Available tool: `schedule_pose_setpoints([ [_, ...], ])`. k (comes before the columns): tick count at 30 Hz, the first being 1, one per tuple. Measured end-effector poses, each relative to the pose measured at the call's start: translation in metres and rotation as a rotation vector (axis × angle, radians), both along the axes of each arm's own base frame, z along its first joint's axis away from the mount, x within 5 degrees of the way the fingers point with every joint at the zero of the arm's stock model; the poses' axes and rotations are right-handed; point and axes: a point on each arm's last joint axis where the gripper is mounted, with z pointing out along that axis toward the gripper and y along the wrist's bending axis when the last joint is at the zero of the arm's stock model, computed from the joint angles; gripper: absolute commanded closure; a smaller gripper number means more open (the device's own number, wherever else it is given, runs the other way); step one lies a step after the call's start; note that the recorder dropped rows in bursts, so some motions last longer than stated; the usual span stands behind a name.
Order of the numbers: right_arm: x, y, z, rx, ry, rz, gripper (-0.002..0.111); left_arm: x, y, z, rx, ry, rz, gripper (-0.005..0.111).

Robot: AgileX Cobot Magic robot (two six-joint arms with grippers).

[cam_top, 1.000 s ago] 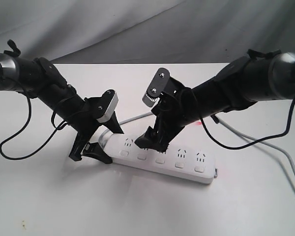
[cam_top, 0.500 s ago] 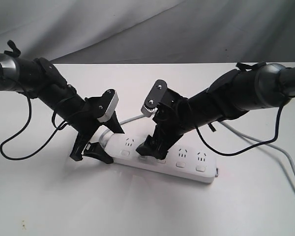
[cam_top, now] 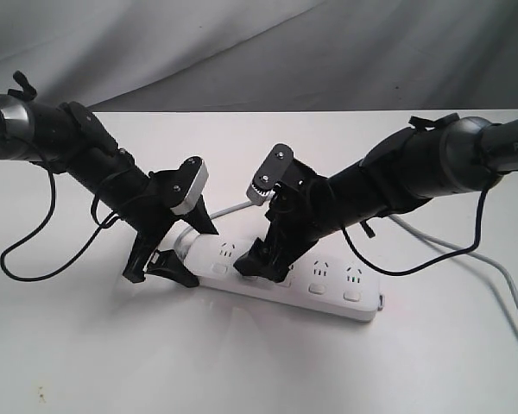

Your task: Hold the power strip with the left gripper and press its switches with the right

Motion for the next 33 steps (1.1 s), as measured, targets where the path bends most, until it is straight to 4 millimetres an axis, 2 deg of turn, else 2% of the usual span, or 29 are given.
schedule_pose_setpoints([
  [33,-0.0049,-0.0071,0.0001,-0.038,0.054,-0.085,0.017,-0.0003,-0.0011,-0.0002,0.000,0.001,-0.003,0.071],
])
